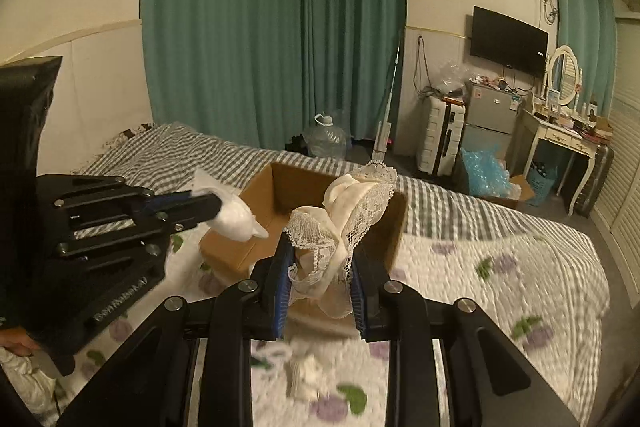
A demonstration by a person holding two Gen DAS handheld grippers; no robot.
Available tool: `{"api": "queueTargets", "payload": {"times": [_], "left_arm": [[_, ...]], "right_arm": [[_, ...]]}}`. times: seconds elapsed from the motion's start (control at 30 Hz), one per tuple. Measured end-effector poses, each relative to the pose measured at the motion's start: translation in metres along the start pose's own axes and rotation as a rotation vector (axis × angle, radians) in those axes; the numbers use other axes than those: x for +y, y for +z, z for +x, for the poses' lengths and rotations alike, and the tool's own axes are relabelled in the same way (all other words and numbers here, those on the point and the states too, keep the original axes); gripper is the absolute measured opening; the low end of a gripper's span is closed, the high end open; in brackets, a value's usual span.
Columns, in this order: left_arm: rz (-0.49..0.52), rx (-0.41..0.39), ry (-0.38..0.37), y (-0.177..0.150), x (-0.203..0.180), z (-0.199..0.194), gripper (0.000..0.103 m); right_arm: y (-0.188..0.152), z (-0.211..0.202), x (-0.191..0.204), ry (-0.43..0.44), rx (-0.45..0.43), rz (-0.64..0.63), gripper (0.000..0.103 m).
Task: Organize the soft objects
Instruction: 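Carry the lace cloth into the box and open the right tool, then withdraw both tools from the box back toward the socks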
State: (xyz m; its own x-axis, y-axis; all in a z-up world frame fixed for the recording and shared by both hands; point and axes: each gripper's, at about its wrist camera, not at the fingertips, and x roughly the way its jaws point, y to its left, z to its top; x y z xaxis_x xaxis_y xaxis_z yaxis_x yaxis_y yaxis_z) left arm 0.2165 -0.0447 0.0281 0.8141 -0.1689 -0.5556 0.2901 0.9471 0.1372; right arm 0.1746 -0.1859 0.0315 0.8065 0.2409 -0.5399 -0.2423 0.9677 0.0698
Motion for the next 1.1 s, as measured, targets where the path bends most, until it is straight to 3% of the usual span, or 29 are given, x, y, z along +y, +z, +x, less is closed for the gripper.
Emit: {"api": "queueTargets", "payload": {"times": [0.13, 0.4, 0.63, 0.67, 0.73, 0.8, 0.97, 1.1], "left_arm": [[0.016, 0.001, -0.001, 0.001, 0.010, 0.028, 0.006], [0.008, 0.075, 0.061, -0.016, 0.025, 0.088, 0.007], [-0.032, 0.093, 0.088, -0.024, 0.037, 0.115, 0.007], [-0.031, 0.091, 0.092, -0.024, 0.036, 0.115, 0.007], [-0.029, 0.092, 0.100, -0.023, 0.034, 0.115, 0.007], [-0.035, 0.090, 0.114, -0.024, 0.034, 0.115, 0.007], [-0.080, 0.114, 0.112, -0.027, 0.040, 0.117, 0.008], [-0.090, 0.059, 0.160, -0.026, 0.043, 0.102, 0.008]], "right_arm": [[0.013, 0.037, -0.004, 0.008, 0.014, -0.001, 0.025], [0.007, 0.121, -0.023, 0.017, 0.098, 0.031, 0.025], [0.005, 0.158, -0.038, 0.015, 0.129, 0.055, 0.026], [0.005, 0.160, -0.040, 0.015, 0.129, 0.057, 0.028], [0.008, 0.167, -0.043, 0.004, 0.134, 0.060, 0.054], [0.011, 0.171, -0.046, -0.015, 0.136, 0.056, 0.064], [0.017, 0.177, -0.051, -0.049, 0.140, 0.072, 0.069], [0.017, 0.176, -0.058, -0.044, 0.139, 0.108, 0.069]]}}
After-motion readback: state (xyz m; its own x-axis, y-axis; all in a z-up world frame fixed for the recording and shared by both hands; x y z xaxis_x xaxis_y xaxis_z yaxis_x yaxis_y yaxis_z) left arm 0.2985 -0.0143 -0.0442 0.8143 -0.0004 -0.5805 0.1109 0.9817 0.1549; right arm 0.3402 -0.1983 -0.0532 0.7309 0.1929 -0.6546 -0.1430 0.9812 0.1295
